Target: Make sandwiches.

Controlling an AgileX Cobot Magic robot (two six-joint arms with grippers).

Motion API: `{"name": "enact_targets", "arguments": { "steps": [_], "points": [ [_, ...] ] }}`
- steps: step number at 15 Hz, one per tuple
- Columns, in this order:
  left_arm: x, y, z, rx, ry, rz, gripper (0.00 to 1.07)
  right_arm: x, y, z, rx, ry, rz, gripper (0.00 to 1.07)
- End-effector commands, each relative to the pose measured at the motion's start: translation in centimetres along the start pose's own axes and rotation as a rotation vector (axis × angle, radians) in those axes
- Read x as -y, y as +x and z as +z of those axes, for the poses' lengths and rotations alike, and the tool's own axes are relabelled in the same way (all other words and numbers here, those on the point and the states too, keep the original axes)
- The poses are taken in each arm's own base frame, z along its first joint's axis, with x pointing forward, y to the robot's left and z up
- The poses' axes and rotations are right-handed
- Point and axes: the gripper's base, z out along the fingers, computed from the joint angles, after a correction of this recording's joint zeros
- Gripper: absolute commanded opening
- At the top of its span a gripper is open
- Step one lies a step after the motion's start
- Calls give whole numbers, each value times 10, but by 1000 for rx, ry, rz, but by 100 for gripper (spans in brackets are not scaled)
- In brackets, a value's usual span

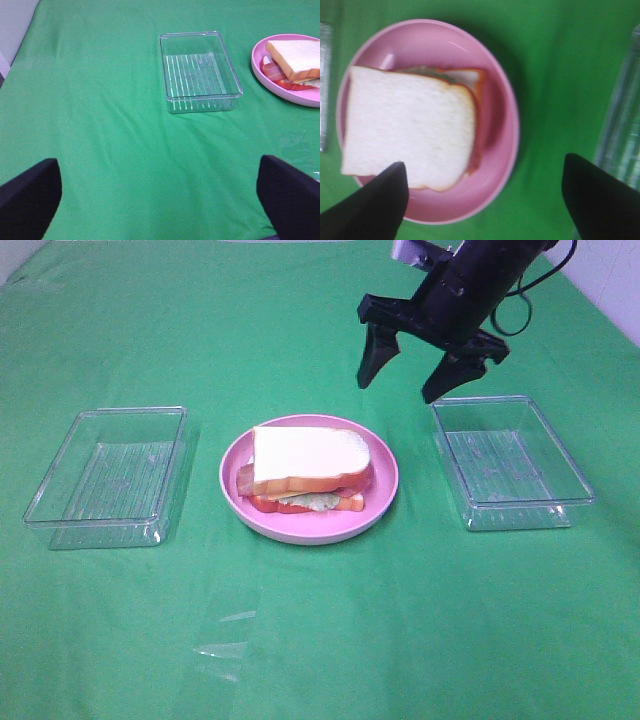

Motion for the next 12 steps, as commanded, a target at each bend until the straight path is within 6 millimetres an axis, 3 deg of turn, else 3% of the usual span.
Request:
{"name": "enact_targets", "arguments": {
  "steps": [1, 3, 4, 7, 10, 12],
  "points": [
    [1, 0, -1, 21, 2, -8, 98, 15, -2, -31, -31, 195, -11, 81],
    [1, 0, -1, 21, 2, -8, 98, 36, -7, -50, -19, 223, 28, 81],
    [1, 0, -1, 21, 2, -8, 98, 76, -10, -69, 7, 249, 86, 81],
    [1, 0, -1, 21, 2, -8, 98, 115, 0, -84, -51, 270, 159, 81],
    [1, 0, -1, 21, 2, -8, 98, 104, 26, -100, -72, 263, 130, 80],
    [1, 0, -1, 21, 2, -8, 98, 96, 65, -112, -118, 271, 141, 80]
  ]
}}
